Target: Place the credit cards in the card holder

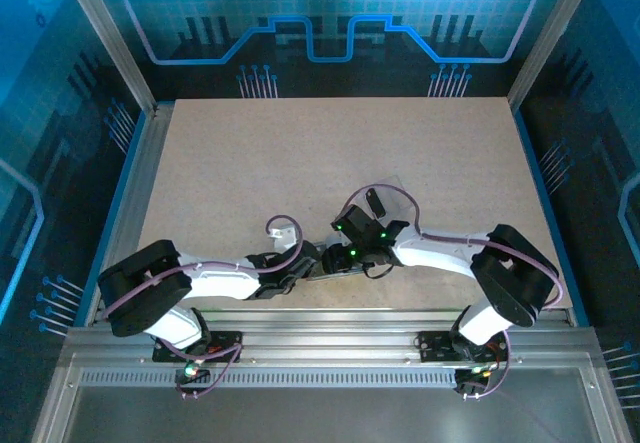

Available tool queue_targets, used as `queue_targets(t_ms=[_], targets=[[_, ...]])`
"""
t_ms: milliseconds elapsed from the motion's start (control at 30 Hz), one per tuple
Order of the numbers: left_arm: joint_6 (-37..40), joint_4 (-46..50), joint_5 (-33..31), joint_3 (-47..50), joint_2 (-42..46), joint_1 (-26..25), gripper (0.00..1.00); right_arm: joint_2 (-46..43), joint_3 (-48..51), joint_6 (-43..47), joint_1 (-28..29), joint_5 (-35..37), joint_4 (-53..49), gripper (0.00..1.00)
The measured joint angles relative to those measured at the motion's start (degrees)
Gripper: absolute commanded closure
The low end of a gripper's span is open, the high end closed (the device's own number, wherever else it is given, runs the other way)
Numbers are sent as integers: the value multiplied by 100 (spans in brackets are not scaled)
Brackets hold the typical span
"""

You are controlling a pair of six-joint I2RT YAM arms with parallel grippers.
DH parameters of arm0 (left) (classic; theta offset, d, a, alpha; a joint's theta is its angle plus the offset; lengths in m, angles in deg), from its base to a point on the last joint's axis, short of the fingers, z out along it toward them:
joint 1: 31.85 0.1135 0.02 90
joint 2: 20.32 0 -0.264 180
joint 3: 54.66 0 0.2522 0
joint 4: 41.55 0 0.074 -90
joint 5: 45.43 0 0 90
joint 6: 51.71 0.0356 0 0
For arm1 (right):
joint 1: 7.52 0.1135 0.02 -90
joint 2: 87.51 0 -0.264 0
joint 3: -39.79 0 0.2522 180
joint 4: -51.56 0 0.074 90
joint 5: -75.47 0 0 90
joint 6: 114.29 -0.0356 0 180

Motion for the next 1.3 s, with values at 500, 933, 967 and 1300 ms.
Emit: queue_targets(t_ms=[500,933,967,1300], targets=[[-466,-1818,2282,1434,1231,1325,49,566,-682,9,223,-380,170,46],[-92,3045,2894,1239,5685,1882,38,610,-1486,498,444,-802,-240,41],[-20,3193,2924,1172,5646,1895,38,490,-1631,595,393,-592,-498,41],[621,3029,3274,498,3775,1895,36,31,-2420,1351,-957,1858,-2264,37]])
